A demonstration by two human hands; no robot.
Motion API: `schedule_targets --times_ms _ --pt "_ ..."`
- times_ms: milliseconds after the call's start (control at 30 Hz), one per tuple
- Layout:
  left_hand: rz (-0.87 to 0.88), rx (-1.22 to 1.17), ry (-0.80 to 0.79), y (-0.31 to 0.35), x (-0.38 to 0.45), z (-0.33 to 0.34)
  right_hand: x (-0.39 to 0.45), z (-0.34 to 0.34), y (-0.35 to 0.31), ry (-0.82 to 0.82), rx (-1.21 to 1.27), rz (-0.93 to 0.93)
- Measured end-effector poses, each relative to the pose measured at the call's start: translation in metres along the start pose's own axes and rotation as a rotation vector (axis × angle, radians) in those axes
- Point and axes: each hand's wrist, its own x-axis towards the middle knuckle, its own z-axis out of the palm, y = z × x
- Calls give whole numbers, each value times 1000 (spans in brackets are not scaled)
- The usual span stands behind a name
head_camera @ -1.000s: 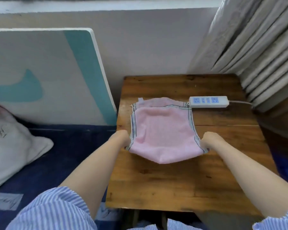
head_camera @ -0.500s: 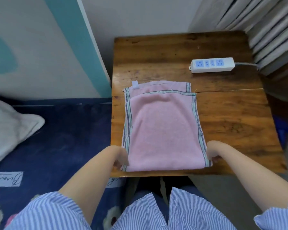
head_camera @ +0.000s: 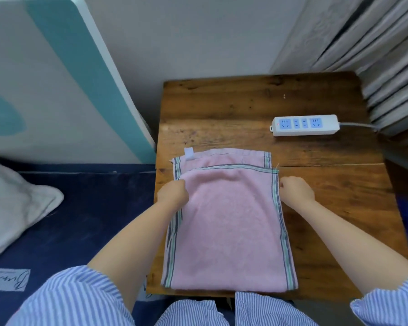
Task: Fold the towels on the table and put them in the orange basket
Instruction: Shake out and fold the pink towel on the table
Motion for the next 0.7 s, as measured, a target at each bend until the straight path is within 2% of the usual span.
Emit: schedule_targets --times_ms 67,133,267,433,600,700 --pt "15 -23 11 9 12 -7 15 -4 -4 28 15 -88" --pt "48 -23 17 19 26 -12 30 -5 -7 -19 2 -159" --pt "84 24 38 31 50 -11 47 -2 -17 -54 11 -172" --pt "110 132 -151 29 68 -9 60 -4 -16 5 -65 -185" --pt "287 90 -350 7 67 -40 62 -39 -9 -109 255 -291" --pt "288 -19 -415 -13 63 -61 64 -56 -8 -133 287 -322"
